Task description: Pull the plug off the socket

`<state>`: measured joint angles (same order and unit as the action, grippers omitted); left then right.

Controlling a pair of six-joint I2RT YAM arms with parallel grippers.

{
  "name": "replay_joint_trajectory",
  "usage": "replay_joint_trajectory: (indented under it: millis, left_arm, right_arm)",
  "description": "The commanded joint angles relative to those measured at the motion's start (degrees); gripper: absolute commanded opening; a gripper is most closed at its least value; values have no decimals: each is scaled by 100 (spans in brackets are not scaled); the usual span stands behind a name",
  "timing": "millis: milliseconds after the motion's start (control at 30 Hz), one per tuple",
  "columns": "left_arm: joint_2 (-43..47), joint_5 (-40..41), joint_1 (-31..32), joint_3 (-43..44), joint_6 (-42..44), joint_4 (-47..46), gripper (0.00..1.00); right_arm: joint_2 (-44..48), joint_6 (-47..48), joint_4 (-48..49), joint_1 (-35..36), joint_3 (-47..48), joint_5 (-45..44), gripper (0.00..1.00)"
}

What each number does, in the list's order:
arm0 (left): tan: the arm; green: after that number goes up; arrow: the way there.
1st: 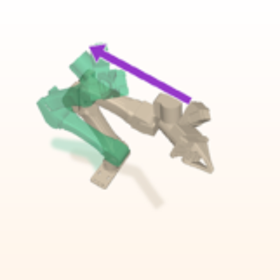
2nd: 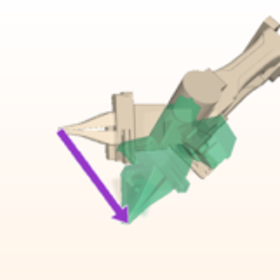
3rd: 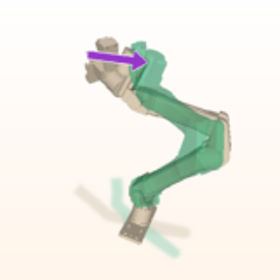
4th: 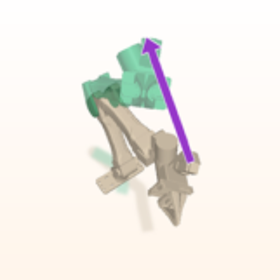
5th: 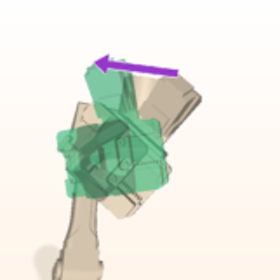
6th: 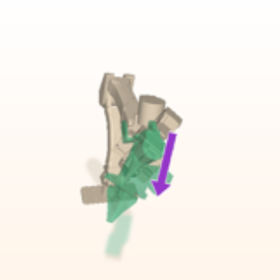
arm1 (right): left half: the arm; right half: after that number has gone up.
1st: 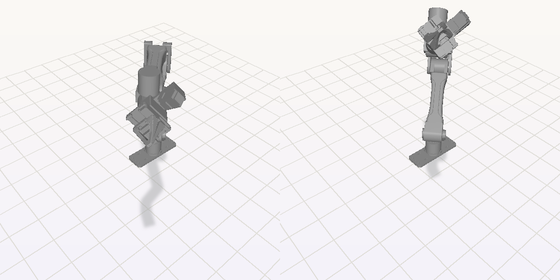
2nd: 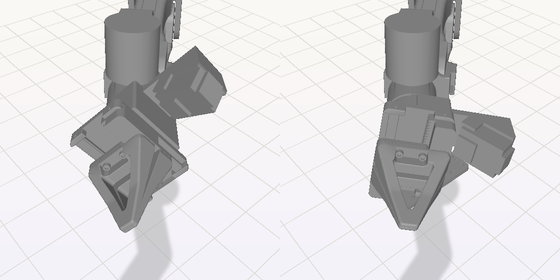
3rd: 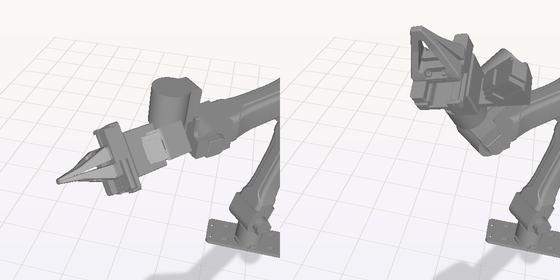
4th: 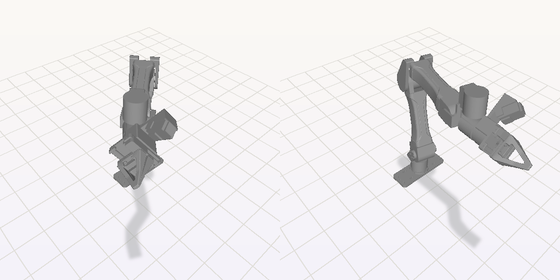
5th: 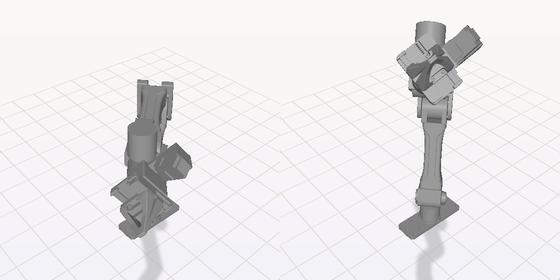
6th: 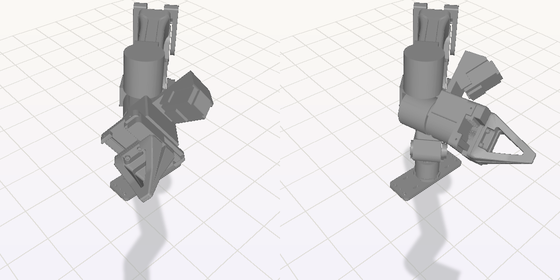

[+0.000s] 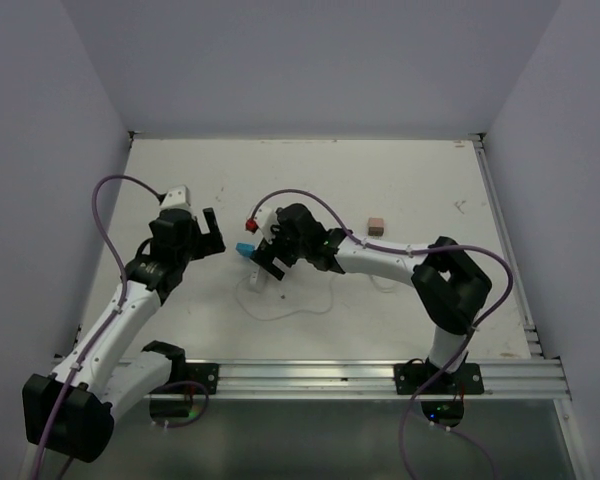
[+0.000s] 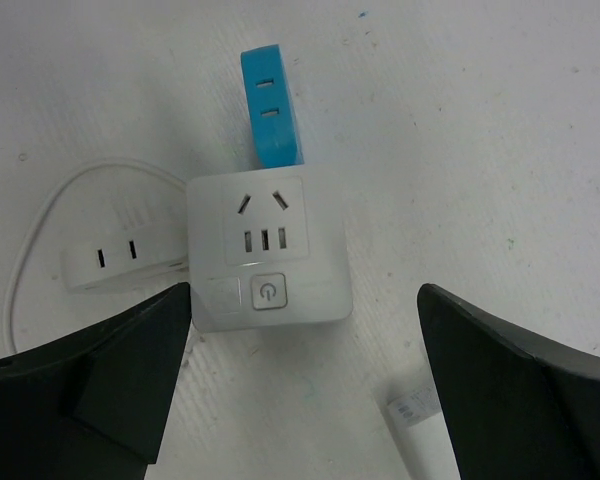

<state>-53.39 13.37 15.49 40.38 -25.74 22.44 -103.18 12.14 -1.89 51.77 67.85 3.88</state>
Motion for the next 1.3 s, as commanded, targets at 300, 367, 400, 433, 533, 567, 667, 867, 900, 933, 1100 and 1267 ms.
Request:
replay_joint_trajectory:
  millis: [300,367,400,433,533,567,667,867,900,933,1100,1267]
  left_arm:
    - [74,-9,-125,-65,201,-73,99]
    - [74,-18,-134,-65,201,-73,99]
    - [74,-18,-134,-65,201,-73,99]
    - [74,-18,-125,-65,192,-73,99]
    - [91,-79,-134,-83,192,-99,99]
    - [100,-97,-134,-83,201,-108,99]
    - [118,-185,-142,-118,209,-152,99]
    - [205,-466,-134,-188,288,-292,99]
    - [232,-527,-142,-215,332,-336,99]
    - [293,-719,-134,-232,376,-449,98]
    - [329,-1423,-134,-390,421,-740,97]
    - [224,-2540,-20,-627,254,-1303,92]
  right_arm:
    - [-572,183,-171,61,492,25,98]
    - [-590,183,-154,61,492,25,92]
    - [-598,183,-119,61,483,25,89]
    - [-590,192,-92,53,466,34,86]
    - [-555,201,57,53,387,34,65]
    - [-546,201,92,61,369,25,60]
    - [-502,166,154,61,325,34,39]
    - [-326,-45,452,35,123,-360,0]
    - [-291,-97,557,26,1,-422,0]
    - [-239,-246,628,-17,-70,-545,0]
    - [113,-599,734,-167,-553,-844,0]
    - [526,-932,804,-255,-1185,-1082,0]
